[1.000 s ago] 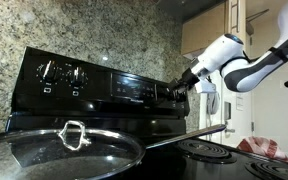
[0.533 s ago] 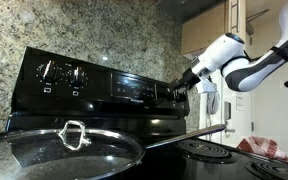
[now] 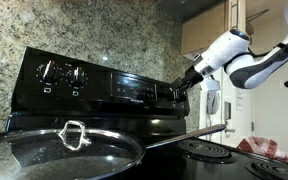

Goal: Tilt the second knob to the right

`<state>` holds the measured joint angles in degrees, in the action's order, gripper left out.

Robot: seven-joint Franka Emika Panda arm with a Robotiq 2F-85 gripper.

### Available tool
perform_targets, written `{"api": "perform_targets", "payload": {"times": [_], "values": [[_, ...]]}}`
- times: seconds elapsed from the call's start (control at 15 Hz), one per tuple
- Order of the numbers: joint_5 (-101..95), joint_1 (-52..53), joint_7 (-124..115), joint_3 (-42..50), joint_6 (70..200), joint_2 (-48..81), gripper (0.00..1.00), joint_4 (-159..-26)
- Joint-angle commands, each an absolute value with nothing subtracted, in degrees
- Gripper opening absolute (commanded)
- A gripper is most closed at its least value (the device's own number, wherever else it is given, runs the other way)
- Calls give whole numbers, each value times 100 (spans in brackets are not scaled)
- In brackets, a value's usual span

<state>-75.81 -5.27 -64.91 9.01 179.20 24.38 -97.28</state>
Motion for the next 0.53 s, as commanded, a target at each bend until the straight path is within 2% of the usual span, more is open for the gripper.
{"api": "perform_targets", "payload": {"times": [0.0,0.47], "values": [[-7812,-405,-6756,1037,17702,2204,100,-9964],[-7639,-519,-6578,1043,17802,2423,100,-9840]]}}
